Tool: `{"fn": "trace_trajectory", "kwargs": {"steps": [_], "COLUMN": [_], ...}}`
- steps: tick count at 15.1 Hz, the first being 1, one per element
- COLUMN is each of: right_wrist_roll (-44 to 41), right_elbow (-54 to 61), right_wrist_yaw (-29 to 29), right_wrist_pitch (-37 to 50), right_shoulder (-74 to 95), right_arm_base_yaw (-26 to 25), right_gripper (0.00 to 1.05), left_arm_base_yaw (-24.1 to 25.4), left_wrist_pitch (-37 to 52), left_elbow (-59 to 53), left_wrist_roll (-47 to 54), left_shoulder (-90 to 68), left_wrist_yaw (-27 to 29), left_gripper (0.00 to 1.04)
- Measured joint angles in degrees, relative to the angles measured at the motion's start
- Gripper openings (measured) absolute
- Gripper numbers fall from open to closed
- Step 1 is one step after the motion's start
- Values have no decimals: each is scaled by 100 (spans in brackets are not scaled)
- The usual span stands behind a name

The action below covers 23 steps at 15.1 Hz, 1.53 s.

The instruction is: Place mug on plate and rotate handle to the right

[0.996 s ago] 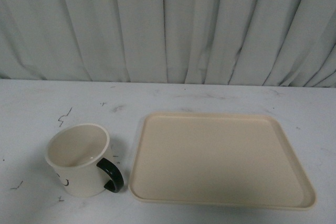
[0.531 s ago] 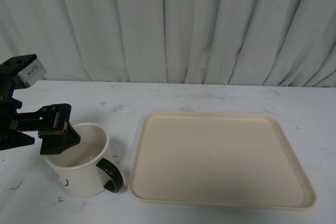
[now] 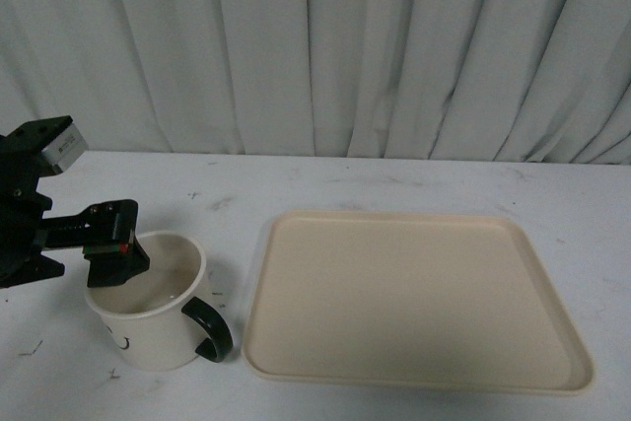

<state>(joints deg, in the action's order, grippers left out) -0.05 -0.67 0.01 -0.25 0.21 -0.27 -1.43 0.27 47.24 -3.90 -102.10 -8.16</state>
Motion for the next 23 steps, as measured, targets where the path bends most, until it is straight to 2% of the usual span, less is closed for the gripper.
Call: {"fn": "trace_trajectory", "kwargs": {"steps": [6,8,11,15,16,19,20,23], "right_wrist_roll": [0,0,0,0,0,0,0,0], "right_elbow": [0,0,0,0,0,0,0,0], "right_wrist_yaw": [-2,0,0,-2,-2,0,-2,0], "right_wrist_pitch": [-2,-2,-2,-2,0,-2,-2,-2], "right_shoulder": [0,0,0,0,0,0,0,0], "right_arm_base_yaw": [0,0,0,0,0,0,0,0], "right_gripper": [98,98,98,98,98,98,98,98], "left_arm_base_yaw": [-186,-184,-109,-109,-127,-317,-562,-1812], "left_wrist_pitch": [564,605,529,387,326,129,234,343], "left_elbow": [-179,-212,-205,-216,-262,-229,-203,289], "left_wrist_roll": [33,68,-17,-63,-85,-243,-389,-911], "left_shoulder": [-260,-278,-295,-208,26,761,879,826], "left_wrist_yaw": [476,514,520,494,481,605,704,1115], "left_gripper": [98,82,48,7,3,3,3,3]}}
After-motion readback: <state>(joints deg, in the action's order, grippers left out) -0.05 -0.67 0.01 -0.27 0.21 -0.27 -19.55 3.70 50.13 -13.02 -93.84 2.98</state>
